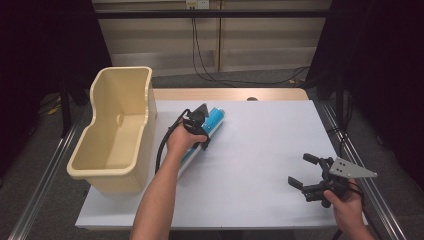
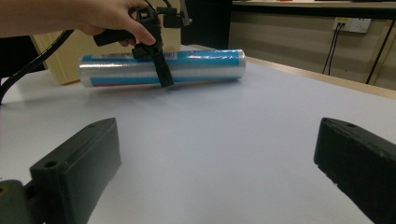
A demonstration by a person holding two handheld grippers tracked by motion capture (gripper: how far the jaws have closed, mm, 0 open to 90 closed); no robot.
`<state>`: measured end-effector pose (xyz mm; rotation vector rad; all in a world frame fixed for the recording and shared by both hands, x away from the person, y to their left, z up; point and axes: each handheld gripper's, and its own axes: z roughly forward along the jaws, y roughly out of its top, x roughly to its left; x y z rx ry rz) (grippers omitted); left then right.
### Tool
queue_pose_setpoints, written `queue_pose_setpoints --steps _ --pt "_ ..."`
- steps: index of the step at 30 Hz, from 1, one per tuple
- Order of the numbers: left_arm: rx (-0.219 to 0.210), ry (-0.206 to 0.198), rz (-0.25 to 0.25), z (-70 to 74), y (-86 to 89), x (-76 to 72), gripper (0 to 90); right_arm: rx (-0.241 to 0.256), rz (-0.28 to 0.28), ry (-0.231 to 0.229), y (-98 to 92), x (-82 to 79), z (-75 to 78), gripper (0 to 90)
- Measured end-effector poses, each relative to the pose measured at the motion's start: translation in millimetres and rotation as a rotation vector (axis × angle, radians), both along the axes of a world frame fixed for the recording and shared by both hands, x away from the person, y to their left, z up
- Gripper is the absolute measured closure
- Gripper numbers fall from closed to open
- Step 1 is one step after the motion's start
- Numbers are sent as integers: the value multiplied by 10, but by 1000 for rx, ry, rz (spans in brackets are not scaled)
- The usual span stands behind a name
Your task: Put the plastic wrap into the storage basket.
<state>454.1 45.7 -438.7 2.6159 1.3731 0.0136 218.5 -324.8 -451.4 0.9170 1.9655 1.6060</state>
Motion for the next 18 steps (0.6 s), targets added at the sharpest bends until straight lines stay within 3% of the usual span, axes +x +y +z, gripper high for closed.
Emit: queue_pose_setpoints --steps 3,5,7,11,12,13,18 --pt "-1 10 17 89 13 -12 319 0 -1 2 -5 0 0 1" --pt "-28 6 52 252 65 -32 320 1 0 -3 -5 1 2 1" --pt "-41 13 67 309 87 -37 320 0 0 -3 -4 1 1 2" --pt "-29 10 85 539 132 -78 320 1 5 0 8 0 0 3" --pt "-38 16 96 671 158 -94 320 -1 5 -3 11 1 0 3" --pt "-38 16 96 671 158 -94 320 -1 6 -2 12 2 0 3" --pt "-37 4 105 994 213 -137 320 2 3 1 19 0 0 3"
